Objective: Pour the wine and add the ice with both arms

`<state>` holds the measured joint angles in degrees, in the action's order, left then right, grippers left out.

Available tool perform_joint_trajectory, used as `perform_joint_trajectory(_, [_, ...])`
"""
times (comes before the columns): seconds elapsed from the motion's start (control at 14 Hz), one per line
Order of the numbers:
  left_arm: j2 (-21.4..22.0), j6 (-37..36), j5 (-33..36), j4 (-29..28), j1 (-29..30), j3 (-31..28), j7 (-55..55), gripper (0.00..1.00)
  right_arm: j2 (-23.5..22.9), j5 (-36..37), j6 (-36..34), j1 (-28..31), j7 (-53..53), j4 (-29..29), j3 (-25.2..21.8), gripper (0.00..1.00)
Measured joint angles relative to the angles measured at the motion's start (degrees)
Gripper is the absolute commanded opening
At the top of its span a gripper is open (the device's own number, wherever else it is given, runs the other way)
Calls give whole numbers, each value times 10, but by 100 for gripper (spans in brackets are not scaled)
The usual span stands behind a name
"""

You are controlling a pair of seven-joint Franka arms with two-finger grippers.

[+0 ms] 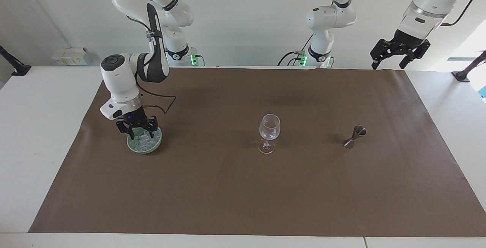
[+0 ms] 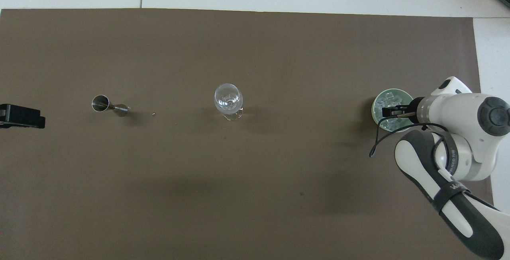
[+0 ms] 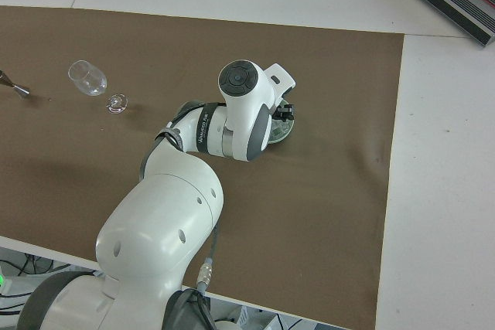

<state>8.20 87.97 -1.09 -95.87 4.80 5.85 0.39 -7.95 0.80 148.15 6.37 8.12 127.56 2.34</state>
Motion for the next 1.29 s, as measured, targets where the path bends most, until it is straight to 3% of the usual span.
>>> perform_joint_trajectory(0.29, [0, 0, 0, -1, 0, -3, 0, 100, 0, 0, 0, 0, 0, 0, 0, 64])
perform_joint_trajectory(0.43, [0, 0, 0, -1, 0, -3, 0, 100, 0, 0, 0, 0, 0, 1, 0, 56])
perform_joint_trajectory(0.57, [0, 0, 0, -1, 1, -3, 0, 100, 0, 0, 0, 0, 0, 1, 0, 45])
perform_joint_trajectory(0.79, [0, 0, 0, -1, 1, -3, 0, 100, 0, 0, 0, 0, 0, 1, 0, 13])
perform_joint_trajectory(0.93, [0, 0, 0, -1, 1, -3, 0, 100, 1, 0, 0, 0, 0, 1, 0, 0])
perform_joint_trajectory(1.29, [0, 0, 0, -1, 1, -3, 0, 100, 4, 0, 7, 0, -1, -11, 1, 0])
